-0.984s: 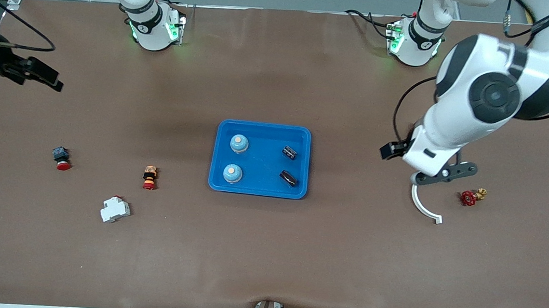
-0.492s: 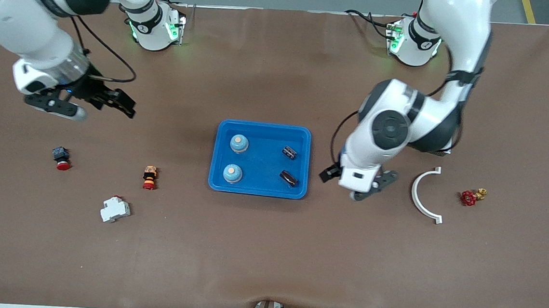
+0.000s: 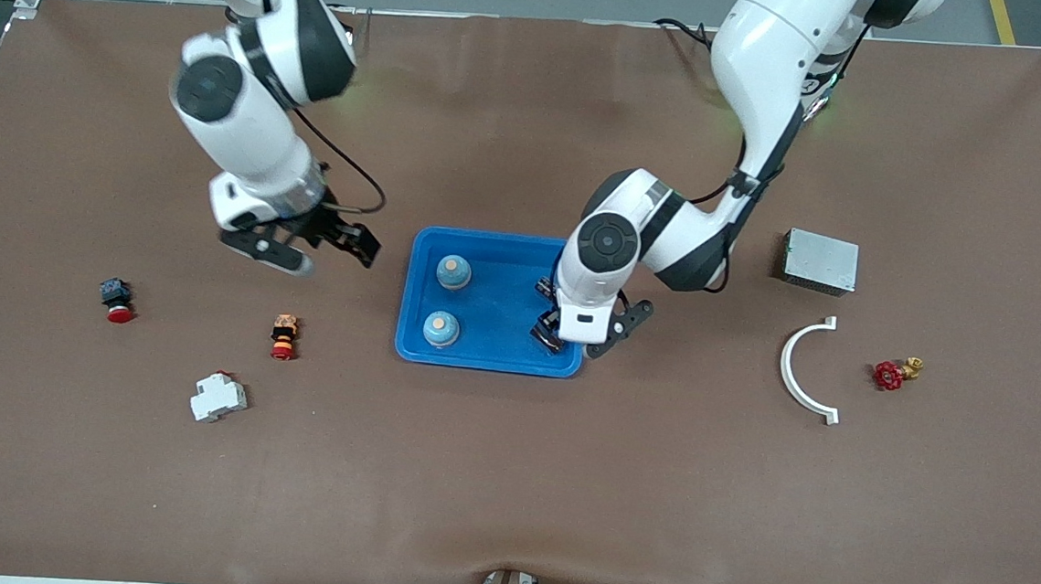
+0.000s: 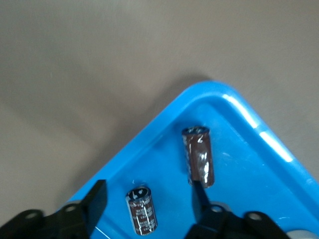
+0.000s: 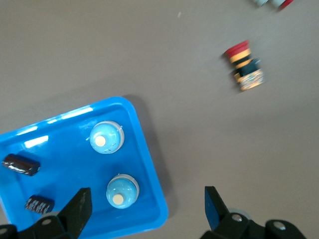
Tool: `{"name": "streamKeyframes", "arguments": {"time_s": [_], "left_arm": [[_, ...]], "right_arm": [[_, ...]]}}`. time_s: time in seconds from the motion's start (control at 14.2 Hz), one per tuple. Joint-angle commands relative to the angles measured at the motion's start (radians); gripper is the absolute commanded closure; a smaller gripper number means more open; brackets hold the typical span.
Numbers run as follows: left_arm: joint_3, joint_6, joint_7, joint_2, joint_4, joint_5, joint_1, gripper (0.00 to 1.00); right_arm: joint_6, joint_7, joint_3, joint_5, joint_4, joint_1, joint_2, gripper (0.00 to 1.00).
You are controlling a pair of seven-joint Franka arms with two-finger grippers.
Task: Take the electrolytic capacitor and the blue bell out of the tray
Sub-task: 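Grasp the capacitor with the left gripper while the right gripper descends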
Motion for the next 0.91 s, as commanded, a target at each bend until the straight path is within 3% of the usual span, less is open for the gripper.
{"name": "streamKeyframes", "arguments": {"time_s": [0.0, 0.28, 0.49, 0.56, 0.63, 0.7, 0.84], "left_arm": [[0.007, 0.0, -0.081, 0.025, 0.017, -0.002, -0.034, 0.32], [0.007, 0.035, -0.169, 0.071, 0.008, 0.0, -0.061, 0.31], [0.007, 0.036, -0.21, 0.089, -0.001, -0.009, -0.077, 0.4], [0.007, 0.036, -0.235, 0.091, -0.001, -0.012, -0.075, 0.49], [0.005, 0.036, -0.246, 0.089, -0.001, -0.012, -0.074, 0.7], [0.005, 0.025, -0.252, 0.083, -0.001, -0.012, -0.072, 0.98], [0.008, 0.02, -0.266, 0.066, 0.002, -0.009, -0.065, 1.0]], "right_arm": [[0.022, 0.084, -0.012, 0.011, 0.107, 0.052, 0.133, 0.0], [0.123, 0.15, -0.014, 0.0, 0.132, 0.107, 0.246, 0.0], [0.126, 0.188, -0.017, -0.007, 0.155, 0.126, 0.307, 0.0], [0.126, 0.205, -0.017, -0.007, 0.172, 0.13, 0.328, 0.0], [0.126, 0.226, -0.017, -0.012, 0.193, 0.135, 0.354, 0.0], [0.126, 0.239, -0.019, -0.018, 0.215, 0.144, 0.379, 0.0], [0.132, 0.262, -0.019, -0.023, 0.265, 0.153, 0.439, 0.0]]}}
